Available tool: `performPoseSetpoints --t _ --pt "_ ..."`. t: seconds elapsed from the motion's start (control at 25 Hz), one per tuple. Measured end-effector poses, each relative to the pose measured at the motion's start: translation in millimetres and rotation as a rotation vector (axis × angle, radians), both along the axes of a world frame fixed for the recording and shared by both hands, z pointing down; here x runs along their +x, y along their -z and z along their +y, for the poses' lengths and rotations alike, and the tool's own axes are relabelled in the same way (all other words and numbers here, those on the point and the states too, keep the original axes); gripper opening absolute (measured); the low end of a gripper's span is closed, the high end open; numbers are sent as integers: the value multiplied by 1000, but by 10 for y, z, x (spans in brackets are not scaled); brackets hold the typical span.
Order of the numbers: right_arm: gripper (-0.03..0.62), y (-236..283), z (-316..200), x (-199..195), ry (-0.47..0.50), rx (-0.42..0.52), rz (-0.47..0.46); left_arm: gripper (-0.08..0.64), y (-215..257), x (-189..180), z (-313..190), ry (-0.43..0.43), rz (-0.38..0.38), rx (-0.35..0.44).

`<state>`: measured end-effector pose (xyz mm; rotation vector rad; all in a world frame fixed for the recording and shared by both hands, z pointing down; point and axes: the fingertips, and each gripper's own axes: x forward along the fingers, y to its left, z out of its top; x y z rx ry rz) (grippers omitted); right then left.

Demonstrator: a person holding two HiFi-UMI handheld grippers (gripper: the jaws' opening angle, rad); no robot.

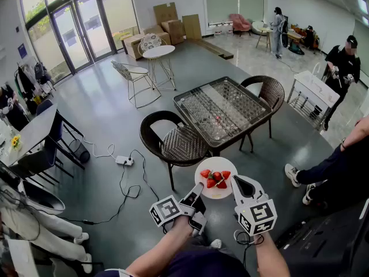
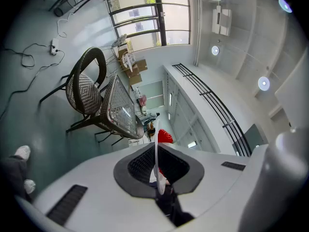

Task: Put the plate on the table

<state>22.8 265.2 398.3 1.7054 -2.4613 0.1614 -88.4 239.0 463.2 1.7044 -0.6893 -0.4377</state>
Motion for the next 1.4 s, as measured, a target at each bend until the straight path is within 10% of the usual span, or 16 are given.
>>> performPoseSetpoints --t 1.4 --pt "3 -52 -144 343 3 1 -6 17 -96 298 -165 3 -23 -4"
